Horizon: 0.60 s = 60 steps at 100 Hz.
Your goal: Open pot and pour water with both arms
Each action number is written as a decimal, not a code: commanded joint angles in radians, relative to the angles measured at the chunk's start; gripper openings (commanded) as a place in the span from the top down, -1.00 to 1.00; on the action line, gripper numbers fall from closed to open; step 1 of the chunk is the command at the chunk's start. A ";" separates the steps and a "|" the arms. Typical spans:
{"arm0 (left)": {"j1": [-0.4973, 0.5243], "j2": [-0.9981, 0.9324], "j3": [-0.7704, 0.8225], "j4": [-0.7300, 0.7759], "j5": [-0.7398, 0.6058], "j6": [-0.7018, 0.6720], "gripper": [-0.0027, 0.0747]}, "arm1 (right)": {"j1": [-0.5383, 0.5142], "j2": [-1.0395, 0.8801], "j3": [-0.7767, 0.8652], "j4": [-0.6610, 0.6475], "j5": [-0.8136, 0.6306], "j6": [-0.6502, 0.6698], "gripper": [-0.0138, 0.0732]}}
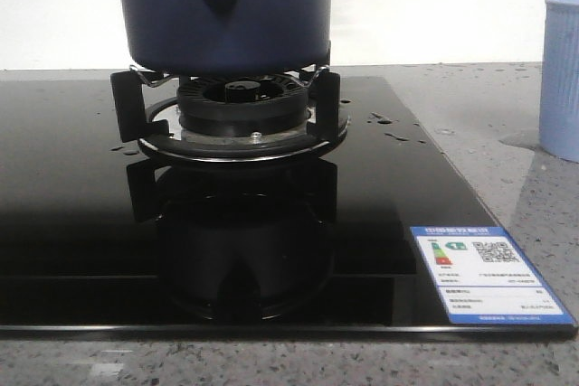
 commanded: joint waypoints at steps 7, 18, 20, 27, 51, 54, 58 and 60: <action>0.001 -0.023 0.033 -0.344 -0.309 -0.011 0.98 | -0.007 -0.020 0.026 0.104 -0.338 0.004 0.85; 0.001 -0.023 0.033 -0.491 -0.435 -0.011 0.98 | -0.007 -0.020 0.026 0.237 -0.485 0.011 0.85; 0.001 -0.023 0.033 -0.509 -0.453 -0.011 0.98 | -0.007 -0.020 0.026 0.252 -0.497 0.013 0.85; 0.001 -0.023 0.033 -0.596 -0.492 -0.011 0.98 | -0.007 -0.020 0.026 0.350 -0.507 0.018 0.85; 0.001 -0.023 0.029 -0.850 -0.541 -0.011 0.98 | -0.007 -0.020 0.018 0.542 -0.496 0.020 0.85; 0.001 -0.023 0.029 -0.872 -0.543 -0.011 0.98 | -0.007 -0.020 0.012 0.545 -0.484 0.020 0.85; 0.001 -0.023 0.025 -0.895 -0.539 -0.011 0.98 | -0.007 -0.020 -0.004 0.545 -0.452 0.023 0.85; 0.001 -0.023 0.023 -0.904 -0.535 -0.011 0.98 | -0.007 -0.020 -0.012 0.545 -0.430 0.022 0.85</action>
